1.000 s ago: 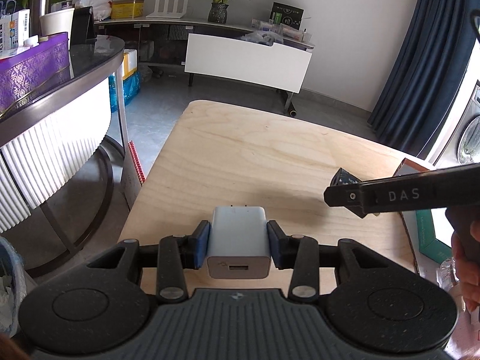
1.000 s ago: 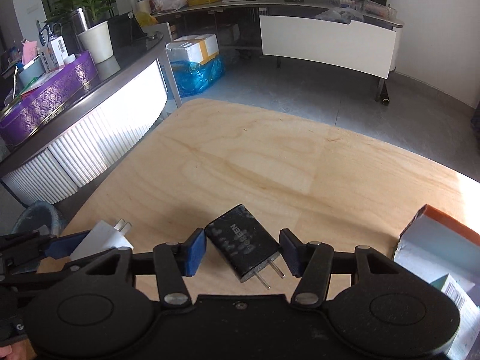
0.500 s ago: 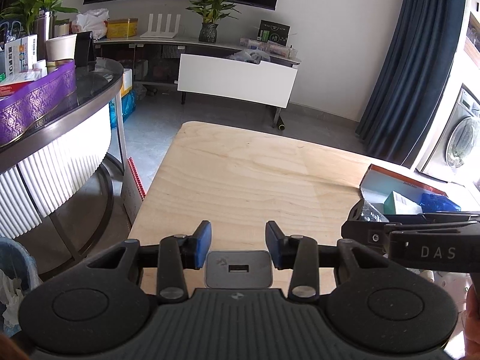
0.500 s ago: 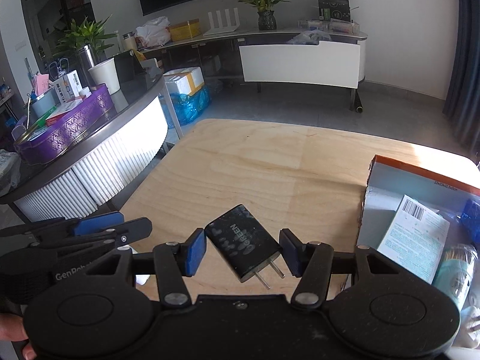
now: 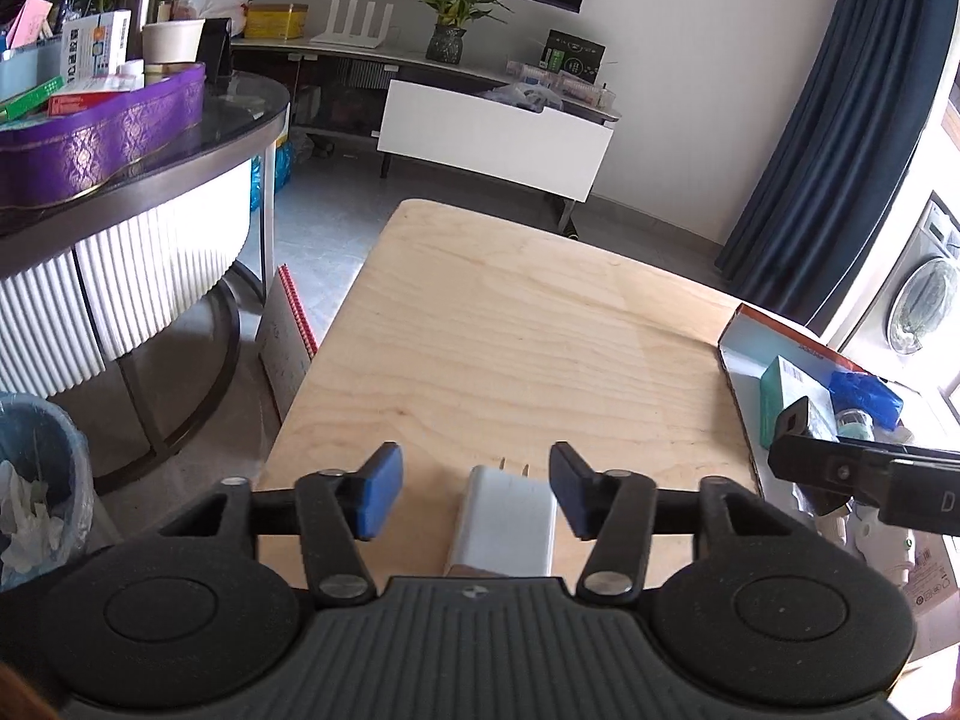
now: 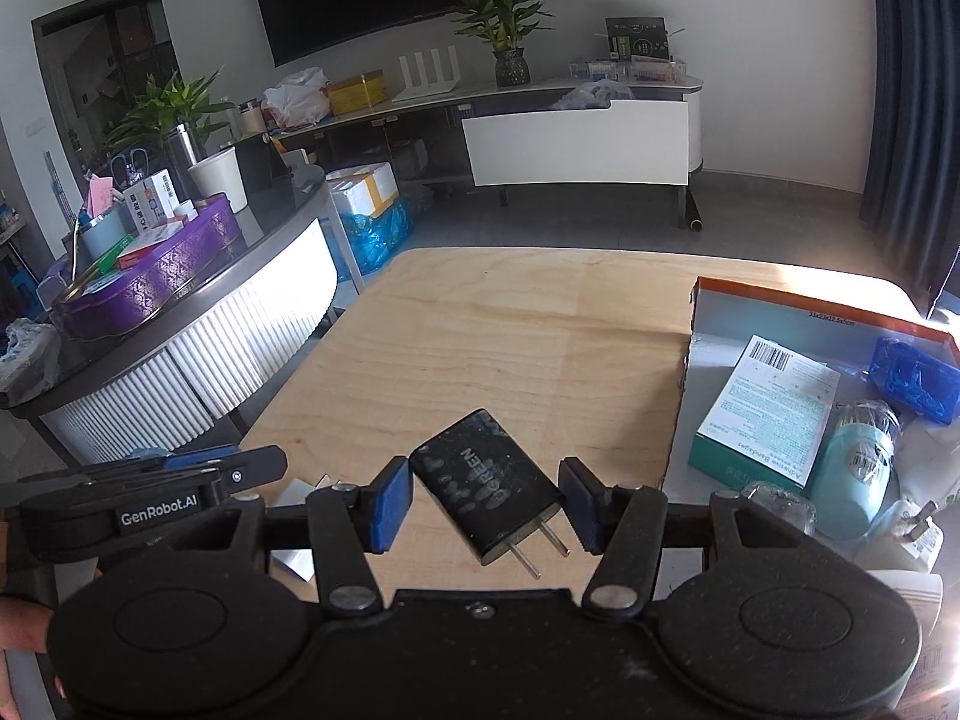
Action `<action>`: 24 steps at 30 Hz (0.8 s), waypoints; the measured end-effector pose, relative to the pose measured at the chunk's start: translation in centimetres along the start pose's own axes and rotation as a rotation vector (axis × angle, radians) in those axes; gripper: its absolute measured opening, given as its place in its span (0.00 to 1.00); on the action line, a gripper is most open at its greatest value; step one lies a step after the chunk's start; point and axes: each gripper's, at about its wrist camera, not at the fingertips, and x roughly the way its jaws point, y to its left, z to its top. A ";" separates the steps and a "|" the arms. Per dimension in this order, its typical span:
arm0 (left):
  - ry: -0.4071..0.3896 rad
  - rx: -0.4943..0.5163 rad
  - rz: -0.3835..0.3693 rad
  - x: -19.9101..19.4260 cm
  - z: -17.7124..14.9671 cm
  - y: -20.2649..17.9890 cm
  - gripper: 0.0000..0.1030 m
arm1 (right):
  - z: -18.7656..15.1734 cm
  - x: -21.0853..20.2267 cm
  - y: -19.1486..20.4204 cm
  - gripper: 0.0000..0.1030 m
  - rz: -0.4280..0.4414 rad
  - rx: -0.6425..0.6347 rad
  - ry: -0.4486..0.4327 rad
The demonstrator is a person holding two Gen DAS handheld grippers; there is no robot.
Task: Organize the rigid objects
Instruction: 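Carry the white charger and black charger over the cardboard box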
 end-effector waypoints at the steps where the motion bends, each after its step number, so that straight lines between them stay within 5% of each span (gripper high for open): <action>1: 0.007 0.006 -0.006 0.2 -0.2 0.0 0.66 | -0.2 0.0 0.0 0.64 0.005 0.002 0.001; 6: 0.048 0.129 0.035 2.4 -1.0 -1.9 0.65 | -1.0 -0.1 0.5 0.64 0.020 0.015 0.005; 9: 0.046 0.149 0.046 3.4 -1.5 -2.1 0.41 | -1.2 -0.5 0.6 0.64 0.019 0.014 0.000; 24: -0.049 0.107 0.071 -2.3 -0.3 -3.5 0.39 | -1.3 -2.8 1.5 0.64 0.021 0.005 -0.043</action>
